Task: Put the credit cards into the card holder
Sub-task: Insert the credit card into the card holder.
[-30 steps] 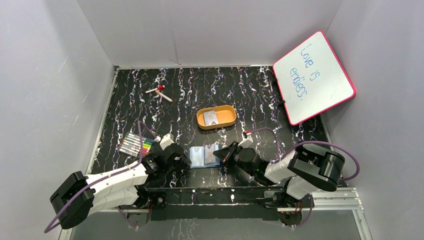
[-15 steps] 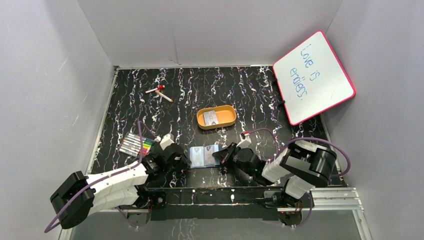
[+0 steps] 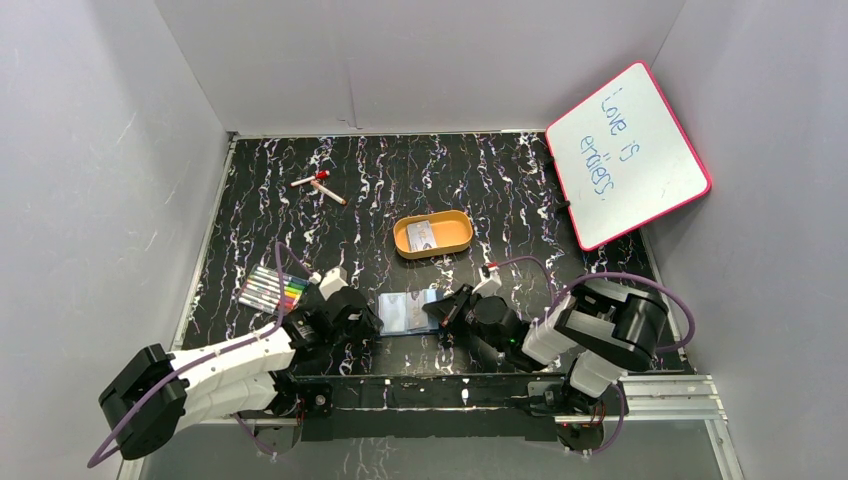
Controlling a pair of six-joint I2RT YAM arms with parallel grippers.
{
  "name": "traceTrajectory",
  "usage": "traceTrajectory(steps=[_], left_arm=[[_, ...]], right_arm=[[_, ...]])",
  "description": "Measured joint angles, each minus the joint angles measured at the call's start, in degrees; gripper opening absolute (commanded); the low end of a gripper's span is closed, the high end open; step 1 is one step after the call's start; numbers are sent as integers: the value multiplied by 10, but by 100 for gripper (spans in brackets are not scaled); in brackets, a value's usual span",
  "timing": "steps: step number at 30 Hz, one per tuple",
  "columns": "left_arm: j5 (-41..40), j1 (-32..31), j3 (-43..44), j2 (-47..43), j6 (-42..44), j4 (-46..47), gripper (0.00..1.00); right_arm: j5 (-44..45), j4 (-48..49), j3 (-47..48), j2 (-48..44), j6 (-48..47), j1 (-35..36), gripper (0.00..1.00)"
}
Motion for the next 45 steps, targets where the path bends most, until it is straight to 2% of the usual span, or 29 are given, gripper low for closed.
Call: traceTrajectory(steps=[9, 21, 45], left_arm=[[-11, 0, 0, -30, 5, -33, 31], [-11, 0, 0, -23, 5, -30, 30], [-7, 0, 0, -20, 5, -27, 29]], right_arm=[[0, -11, 0, -26, 0, 0, 0], [2, -19, 0, -26, 19, 0, 0], [-3, 9, 0, 16, 43, 2, 0]])
